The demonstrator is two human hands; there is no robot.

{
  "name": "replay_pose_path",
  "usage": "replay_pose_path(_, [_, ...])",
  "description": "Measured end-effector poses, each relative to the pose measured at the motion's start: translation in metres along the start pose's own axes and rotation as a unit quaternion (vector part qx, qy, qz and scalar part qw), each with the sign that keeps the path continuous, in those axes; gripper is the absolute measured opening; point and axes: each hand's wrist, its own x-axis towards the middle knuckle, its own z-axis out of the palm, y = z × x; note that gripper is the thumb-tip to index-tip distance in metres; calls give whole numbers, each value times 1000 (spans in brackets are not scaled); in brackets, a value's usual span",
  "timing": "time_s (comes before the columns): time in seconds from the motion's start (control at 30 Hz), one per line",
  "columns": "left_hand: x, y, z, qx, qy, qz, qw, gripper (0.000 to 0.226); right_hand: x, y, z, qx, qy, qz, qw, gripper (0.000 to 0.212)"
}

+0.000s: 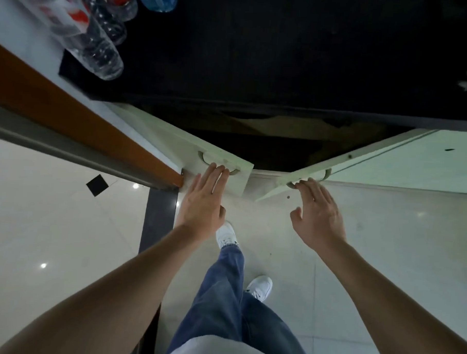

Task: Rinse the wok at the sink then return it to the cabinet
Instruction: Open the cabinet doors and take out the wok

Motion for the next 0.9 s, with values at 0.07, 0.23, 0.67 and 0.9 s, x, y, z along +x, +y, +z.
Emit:
replay_pose_path(0.07, [-11,-5,4,1,-2,1,1000,78,-16,9,2,-4,-5,-1,1000,52])
replay_pose_path(0.23, [-51,-11,12,-16,11,-29,999,80,-61,37,3,-20,-15,-5,1000,50])
replay_pose_path(0.67, [-153,-37,7,-131,76,-210,966,67,-155,91,-8,77,-32,192,978,77])
replay_pose_path(0.9, [-129,-18,-7,-103,159,-221,957,86,-145,66,-18,53,48,207,976,93])
